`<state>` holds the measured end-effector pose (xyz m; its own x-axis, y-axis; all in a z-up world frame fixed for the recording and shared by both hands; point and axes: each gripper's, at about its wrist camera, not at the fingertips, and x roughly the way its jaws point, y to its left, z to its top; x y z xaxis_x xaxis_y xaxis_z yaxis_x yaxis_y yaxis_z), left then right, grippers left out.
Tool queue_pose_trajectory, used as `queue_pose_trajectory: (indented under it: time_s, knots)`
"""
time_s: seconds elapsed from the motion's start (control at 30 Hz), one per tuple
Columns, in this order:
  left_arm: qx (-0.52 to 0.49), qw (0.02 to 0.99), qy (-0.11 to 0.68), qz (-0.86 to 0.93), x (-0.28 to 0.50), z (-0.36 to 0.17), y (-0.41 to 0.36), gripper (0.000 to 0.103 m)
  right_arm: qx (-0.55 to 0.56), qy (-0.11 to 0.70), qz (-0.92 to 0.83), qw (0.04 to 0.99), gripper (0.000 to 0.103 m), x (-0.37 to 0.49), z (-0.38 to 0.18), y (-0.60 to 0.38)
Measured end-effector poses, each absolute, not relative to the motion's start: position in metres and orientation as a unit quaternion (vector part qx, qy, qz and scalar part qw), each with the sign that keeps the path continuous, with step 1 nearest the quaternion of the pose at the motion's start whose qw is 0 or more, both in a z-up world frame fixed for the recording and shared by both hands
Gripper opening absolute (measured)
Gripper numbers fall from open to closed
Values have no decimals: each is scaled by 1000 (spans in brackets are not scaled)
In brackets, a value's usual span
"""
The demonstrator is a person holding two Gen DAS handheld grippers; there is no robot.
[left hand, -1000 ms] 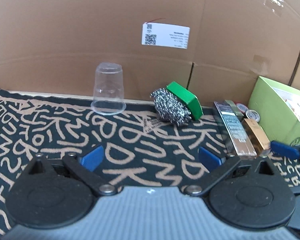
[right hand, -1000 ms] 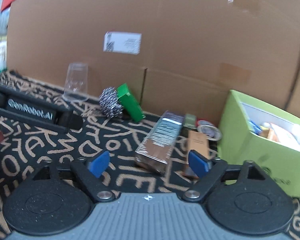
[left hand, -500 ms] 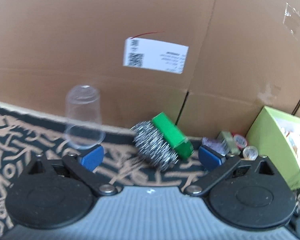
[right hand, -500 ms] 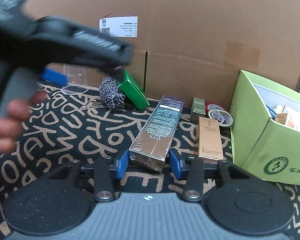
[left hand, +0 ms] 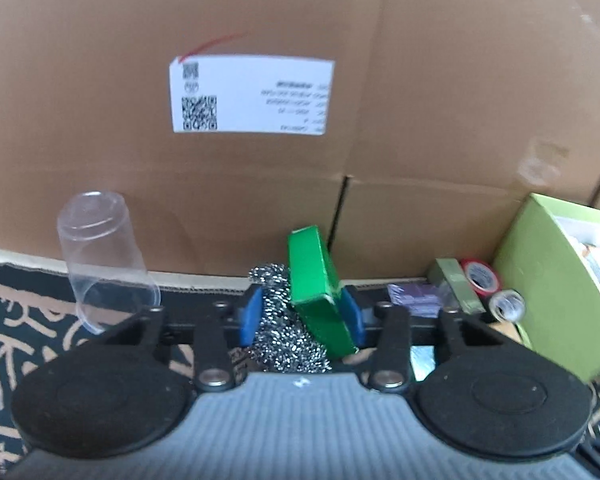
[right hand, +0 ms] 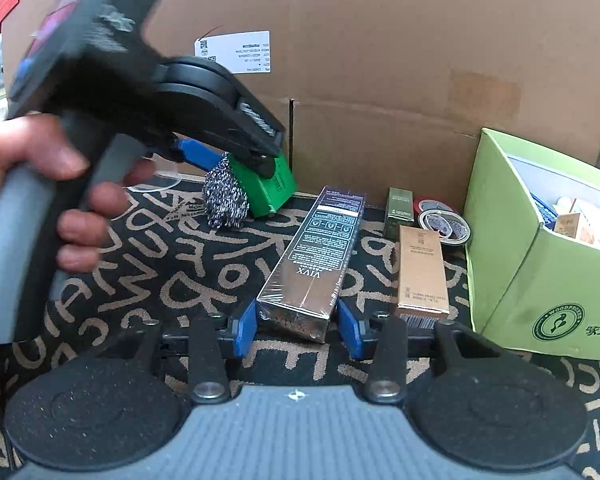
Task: Organize objects
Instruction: 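Lift the green box and VIVX box and carry them over the lime-green box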
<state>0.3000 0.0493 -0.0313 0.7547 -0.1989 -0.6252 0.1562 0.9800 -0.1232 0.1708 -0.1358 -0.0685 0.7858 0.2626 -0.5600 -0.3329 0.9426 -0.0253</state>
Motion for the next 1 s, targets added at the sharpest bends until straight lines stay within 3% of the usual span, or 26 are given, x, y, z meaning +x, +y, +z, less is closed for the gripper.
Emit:
queue_pose_trajectory:
  time_s: [0.23, 0.37, 0.53, 0.63, 0.8, 0.87, 0.9, 1.0]
  knots:
    - [-32, 928, 338, -153, 236, -13, 78, 22, -60, 293, 184, 936, 47, 166, -65, -142]
    - [-29, 917, 356, -178, 201, -13, 104, 22, -56, 299, 207, 930, 47, 158, -67, -150]
    - [13, 919, 357, -168, 170, -22, 113, 51, -45, 299, 209, 930, 47, 157, -63, -154]
    - [15, 924, 348, -161, 174, -23, 107, 59, -47, 297, 208, 931, 49, 158, -62, -155]
    - [20, 931, 321, -173, 190, -23, 93, 59, -33, 297, 207, 932, 54, 162, -61, -159]
    - [24, 930, 321, -175, 202, -27, 87, 50, -25, 298, 206, 932, 55, 164, -61, -160]
    - [12, 924, 336, -182, 209, -30, 87, 30, -21, 299, 206, 932, 55, 166, -61, -161]
    - [-24, 912, 362, -193, 223, -35, 89, 28, -15, 298, 204, 932, 56, 170, -60, -159]
